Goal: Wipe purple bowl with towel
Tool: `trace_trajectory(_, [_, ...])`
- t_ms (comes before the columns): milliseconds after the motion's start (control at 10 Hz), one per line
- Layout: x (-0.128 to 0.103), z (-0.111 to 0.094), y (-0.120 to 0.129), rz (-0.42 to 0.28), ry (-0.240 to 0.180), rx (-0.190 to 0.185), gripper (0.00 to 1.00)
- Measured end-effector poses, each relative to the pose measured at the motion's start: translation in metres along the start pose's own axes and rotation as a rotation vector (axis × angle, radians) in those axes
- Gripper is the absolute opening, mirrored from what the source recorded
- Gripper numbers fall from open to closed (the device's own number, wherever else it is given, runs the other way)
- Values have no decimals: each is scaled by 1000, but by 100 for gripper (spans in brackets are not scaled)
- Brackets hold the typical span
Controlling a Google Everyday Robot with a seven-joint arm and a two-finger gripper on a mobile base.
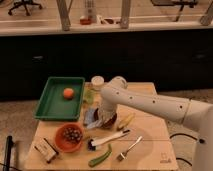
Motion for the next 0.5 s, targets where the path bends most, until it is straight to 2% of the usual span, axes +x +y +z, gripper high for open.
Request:
trace_trajectory(100, [7,0,16,15,-1,-20,0])
trace_trajectory(300, [22,-3,33,54,13,-29,0])
trace_trajectory(500, [46,-13,42,106,52,-31,0])
